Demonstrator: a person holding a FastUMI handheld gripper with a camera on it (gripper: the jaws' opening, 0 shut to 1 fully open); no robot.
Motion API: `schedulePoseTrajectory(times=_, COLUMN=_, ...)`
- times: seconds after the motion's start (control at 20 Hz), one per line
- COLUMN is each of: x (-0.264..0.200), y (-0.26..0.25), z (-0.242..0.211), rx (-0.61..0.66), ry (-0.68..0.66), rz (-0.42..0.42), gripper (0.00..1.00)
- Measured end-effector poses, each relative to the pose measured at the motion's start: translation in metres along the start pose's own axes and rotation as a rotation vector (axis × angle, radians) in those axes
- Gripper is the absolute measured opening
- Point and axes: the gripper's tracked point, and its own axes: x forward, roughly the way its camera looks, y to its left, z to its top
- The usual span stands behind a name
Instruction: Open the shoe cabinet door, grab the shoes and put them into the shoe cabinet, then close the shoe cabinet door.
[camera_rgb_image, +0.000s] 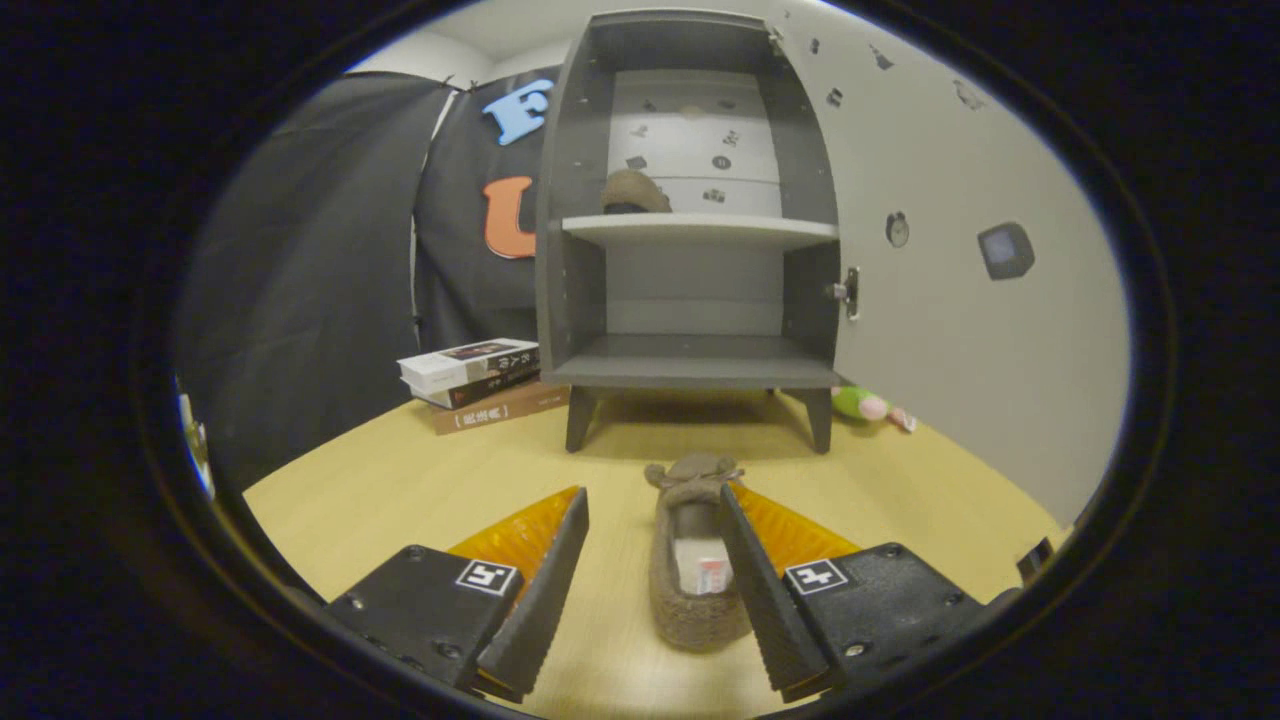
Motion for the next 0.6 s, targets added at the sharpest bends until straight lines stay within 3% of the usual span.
schedulePoseTrajectory(times=0.1, x=0.003, y=-0.001, z=-0.015, rx=0.019, ry=0.071, rz=-0.014, gripper=0.73)
schedulePoseTrajectory(times=0.25, x=0.009, y=-0.01, z=-0.014, rx=0.032, ry=0.077, rz=-0.054, gripper=0.65)
schedulePoseTrajectory(times=0.35, x=0.015, y=-0.008, z=-0.025, rx=0.084, ry=0.135, rz=-0.081, gripper=0.5)
schedulePoseTrajectory(times=0.4, x=0.016, y=-0.002, z=-0.031, rx=0.103, ry=0.17, rz=-0.066, gripper=0.39)
schedulePoseTrajectory(times=0.55, x=0.011, y=0.005, z=-0.028, rx=0.122, ry=0.179, rz=0.022, gripper=0.29)
schedulePoseTrajectory(times=0.6, x=0.011, y=0.002, z=-0.025, rx=0.104, ry=0.161, rz=0.037, gripper=0.14)
